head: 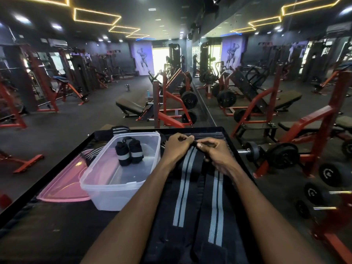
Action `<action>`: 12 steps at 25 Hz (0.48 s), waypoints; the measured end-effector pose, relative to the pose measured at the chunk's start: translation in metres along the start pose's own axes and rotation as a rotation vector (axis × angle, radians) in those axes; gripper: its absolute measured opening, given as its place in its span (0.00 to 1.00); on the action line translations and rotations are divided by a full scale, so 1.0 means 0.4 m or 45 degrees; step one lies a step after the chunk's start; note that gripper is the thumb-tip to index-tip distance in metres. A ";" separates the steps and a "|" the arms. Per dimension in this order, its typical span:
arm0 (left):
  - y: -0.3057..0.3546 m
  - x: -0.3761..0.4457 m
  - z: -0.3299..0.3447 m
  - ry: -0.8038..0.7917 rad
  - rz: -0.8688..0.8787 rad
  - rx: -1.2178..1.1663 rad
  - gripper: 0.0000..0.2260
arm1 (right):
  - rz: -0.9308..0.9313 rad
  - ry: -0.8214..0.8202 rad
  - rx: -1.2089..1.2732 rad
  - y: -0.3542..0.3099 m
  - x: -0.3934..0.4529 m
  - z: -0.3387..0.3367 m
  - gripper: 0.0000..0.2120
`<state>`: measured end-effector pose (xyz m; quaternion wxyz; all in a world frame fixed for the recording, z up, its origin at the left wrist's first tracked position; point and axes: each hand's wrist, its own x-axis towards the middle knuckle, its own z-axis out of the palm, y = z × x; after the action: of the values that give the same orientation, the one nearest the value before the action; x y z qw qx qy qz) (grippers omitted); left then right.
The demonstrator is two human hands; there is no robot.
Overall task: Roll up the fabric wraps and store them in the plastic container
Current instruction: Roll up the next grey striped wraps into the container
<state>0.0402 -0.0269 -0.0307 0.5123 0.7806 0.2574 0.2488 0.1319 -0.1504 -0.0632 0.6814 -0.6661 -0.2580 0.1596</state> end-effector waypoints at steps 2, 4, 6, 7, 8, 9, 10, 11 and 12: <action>-0.014 0.005 0.014 0.008 -0.009 -0.094 0.08 | 0.016 -0.015 0.024 -0.001 -0.001 -0.016 0.06; -0.030 0.011 0.023 0.017 -0.053 -0.154 0.07 | 0.043 -0.023 0.021 -0.004 -0.005 -0.028 0.05; -0.039 0.014 0.027 0.011 -0.122 -0.218 0.07 | 0.065 -0.047 0.008 -0.007 -0.009 -0.030 0.05; -0.043 0.014 0.029 0.010 -0.145 -0.245 0.07 | 0.067 -0.058 -0.008 -0.009 -0.011 -0.029 0.05; -0.048 0.013 0.030 0.018 -0.159 -0.270 0.07 | 0.059 -0.064 -0.032 -0.010 -0.012 -0.027 0.05; -0.055 0.012 0.033 0.028 -0.168 -0.296 0.07 | 0.042 -0.060 -0.070 -0.012 -0.013 -0.025 0.05; -0.060 0.009 0.036 0.037 -0.179 -0.331 0.06 | 0.017 -0.047 -0.111 -0.013 -0.013 -0.023 0.03; -0.064 0.007 0.038 0.034 -0.189 -0.384 0.06 | -0.008 -0.029 -0.134 -0.013 -0.014 -0.023 0.02; -0.065 0.005 0.041 0.022 -0.194 -0.446 0.06 | -0.032 -0.015 -0.131 -0.013 -0.013 -0.023 0.01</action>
<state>0.0485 -0.0279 -0.0606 0.6555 0.6556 0.2729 0.2570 0.1320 -0.1612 -0.0586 0.6468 -0.6959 -0.2781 0.1414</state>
